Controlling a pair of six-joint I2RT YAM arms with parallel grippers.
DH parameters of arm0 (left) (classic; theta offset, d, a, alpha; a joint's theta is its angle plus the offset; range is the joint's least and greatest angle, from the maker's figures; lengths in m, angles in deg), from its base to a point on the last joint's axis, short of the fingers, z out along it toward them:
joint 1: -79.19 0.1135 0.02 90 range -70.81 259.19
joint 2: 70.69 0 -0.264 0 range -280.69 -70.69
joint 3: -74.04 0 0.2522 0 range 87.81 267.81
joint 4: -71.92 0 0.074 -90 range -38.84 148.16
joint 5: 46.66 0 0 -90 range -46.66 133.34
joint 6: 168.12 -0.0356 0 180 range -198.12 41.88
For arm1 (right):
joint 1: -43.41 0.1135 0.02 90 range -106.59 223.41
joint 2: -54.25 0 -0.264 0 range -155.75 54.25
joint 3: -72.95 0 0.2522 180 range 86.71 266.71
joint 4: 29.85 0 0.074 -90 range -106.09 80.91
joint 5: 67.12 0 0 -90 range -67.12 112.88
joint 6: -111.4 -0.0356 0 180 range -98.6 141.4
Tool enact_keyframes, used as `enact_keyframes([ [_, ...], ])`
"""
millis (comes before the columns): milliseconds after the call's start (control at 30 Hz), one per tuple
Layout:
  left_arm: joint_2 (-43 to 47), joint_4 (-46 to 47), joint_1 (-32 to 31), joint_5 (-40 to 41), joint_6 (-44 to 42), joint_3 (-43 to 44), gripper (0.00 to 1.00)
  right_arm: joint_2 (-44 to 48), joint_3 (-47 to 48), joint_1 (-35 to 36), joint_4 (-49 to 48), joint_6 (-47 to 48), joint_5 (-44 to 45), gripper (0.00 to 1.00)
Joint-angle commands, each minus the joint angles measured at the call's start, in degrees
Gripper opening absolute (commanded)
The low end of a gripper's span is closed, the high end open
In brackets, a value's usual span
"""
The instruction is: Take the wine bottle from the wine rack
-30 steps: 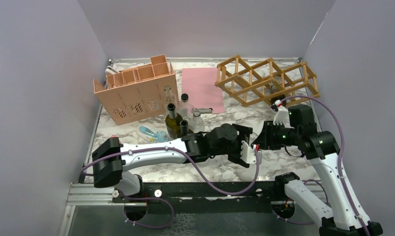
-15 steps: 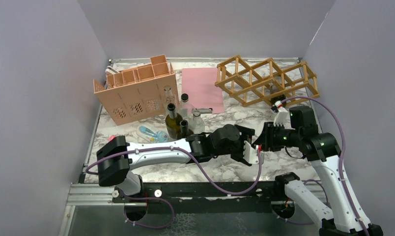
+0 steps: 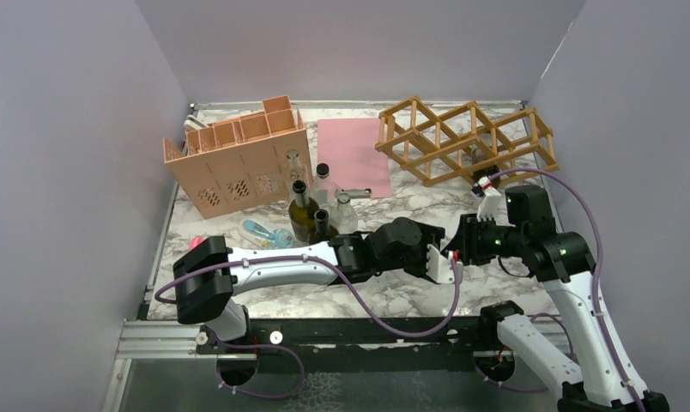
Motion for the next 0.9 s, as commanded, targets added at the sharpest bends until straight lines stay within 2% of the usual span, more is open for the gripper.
enact_keyframes([
  [0, 1.2, 2.2, -0.3, 0.9, 0.4, -0.9, 0.50, 0.4, 2.6, -0.1, -2.7, 0.0, -3.0, 0.18],
  [67, 1.7, 3.0, -0.2, 1.2, 1.0, -1.4, 0.46, 0.6, 2.8, -0.1, -2.7, -0.1, -2.7, 0.30],
  [333, 4.3, 7.1, 0.4, 1.1, 5.6, -4.4, 0.38, 0.7, 3.7, -0.1, -3.0, -0.7, -0.7, 0.59],
  [433, 5.4, 8.5, 0.6, 1.1, 7.7, -5.8, 0.37, 1.1, 4.9, -0.1, -3.5, -0.9, 0.2, 0.80],
  [500, 6.3, 9.7, 0.7, 1.4, 8.9, -6.8, 0.37, 1.3, 6.0, -0.1, -3.8, -1.2, 1.3, 0.89],
  [567, 7.3, 10.9, 0.8, 1.5, 10.5, -7.8, 0.36, 1.4, 7.1, -0.1, -4.0, -1.5, 2.2, 0.94],
  [867, 11.2, 13.8, 1.2, 5.6, 17.6, -10.1, 0.37, 2.5, 12.1, -0.1, -5.8, -5.7, 13.4, 0.98],
])
